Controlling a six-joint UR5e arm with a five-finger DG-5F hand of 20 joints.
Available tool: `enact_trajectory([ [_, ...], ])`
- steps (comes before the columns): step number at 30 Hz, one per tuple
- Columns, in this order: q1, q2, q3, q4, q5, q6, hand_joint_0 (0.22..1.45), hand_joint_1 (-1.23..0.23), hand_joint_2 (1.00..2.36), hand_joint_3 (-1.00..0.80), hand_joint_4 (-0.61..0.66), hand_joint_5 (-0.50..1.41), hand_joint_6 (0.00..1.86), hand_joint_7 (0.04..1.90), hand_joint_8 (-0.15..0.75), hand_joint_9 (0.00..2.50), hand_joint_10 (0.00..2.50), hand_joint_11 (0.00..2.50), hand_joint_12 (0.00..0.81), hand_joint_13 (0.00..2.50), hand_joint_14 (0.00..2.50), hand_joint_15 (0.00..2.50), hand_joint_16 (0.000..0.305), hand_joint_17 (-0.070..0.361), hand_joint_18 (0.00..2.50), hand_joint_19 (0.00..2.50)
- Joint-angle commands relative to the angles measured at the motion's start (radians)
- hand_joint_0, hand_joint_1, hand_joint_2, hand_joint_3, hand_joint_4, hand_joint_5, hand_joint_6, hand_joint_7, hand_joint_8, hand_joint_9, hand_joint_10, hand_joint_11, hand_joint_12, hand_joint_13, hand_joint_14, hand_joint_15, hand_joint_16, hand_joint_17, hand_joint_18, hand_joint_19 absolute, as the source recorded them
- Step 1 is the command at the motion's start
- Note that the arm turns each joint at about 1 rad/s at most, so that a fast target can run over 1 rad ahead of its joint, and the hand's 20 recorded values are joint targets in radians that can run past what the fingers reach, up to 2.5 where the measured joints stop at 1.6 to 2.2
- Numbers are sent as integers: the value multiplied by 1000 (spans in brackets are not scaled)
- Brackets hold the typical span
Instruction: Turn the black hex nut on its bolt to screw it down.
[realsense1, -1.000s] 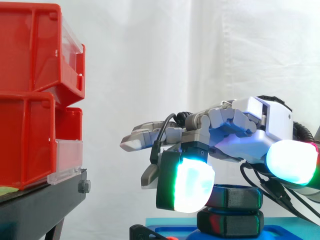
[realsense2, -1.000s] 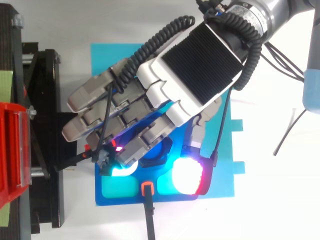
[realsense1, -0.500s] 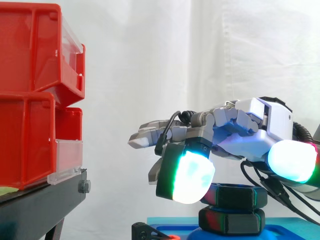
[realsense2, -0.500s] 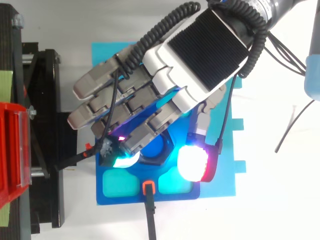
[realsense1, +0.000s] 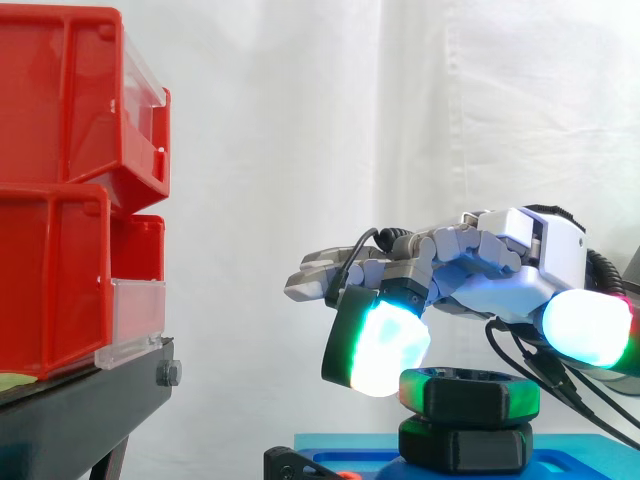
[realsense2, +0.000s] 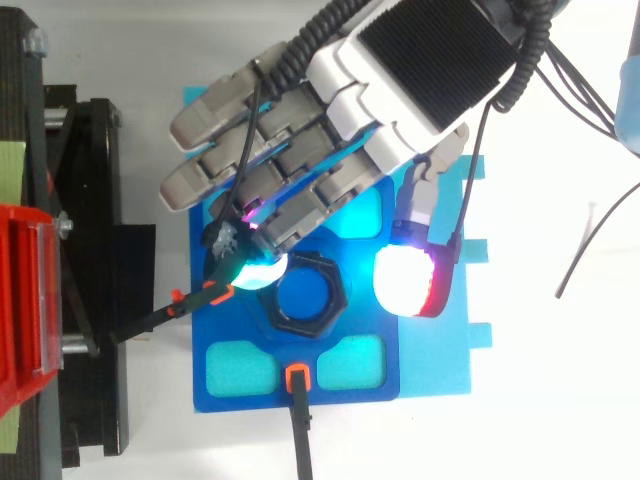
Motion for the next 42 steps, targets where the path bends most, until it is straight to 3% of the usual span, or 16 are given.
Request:
enact_trajectory([
  [1,-11,-1,1,7,-12,4,435,-214,1000,-500,130,-174,664,998,209,696,10,346,109,379,6,148,13,30,0,386],
  [9,-36,1,2,39,-32,45,433,-216,1000,-500,128,-173,661,1007,211,691,11,359,111,383,5,148,14,31,0,375],
  [12,-34,1,34,55,-46,114,433,-219,1000,-500,129,-173,658,1003,210,696,11,353,113,386,5,145,14,31,0,376],
  [14,-24,1,51,47,-45,131,433,-220,1000,-500,132,-172,658,1002,210,695,10,352,112,385,6,153,14,31,0,383],
  [22,6,3,53,21,-2,108,432,-234,1000,-500,125,-169,647,1020,207,695,11,352,114,383,5,148,14,32,0,381],
  [35,61,15,54,-185,100,-49,434,-252,1000,-500,124,-163,630,1042,204,694,10,354,116,385,6,155,14,31,0,378],
  [42,85,15,59,-195,139,-44,435,-254,1000,-500,122,-162,624,1054,204,695,10,346,115,383,6,155,14,32,0,386],
])
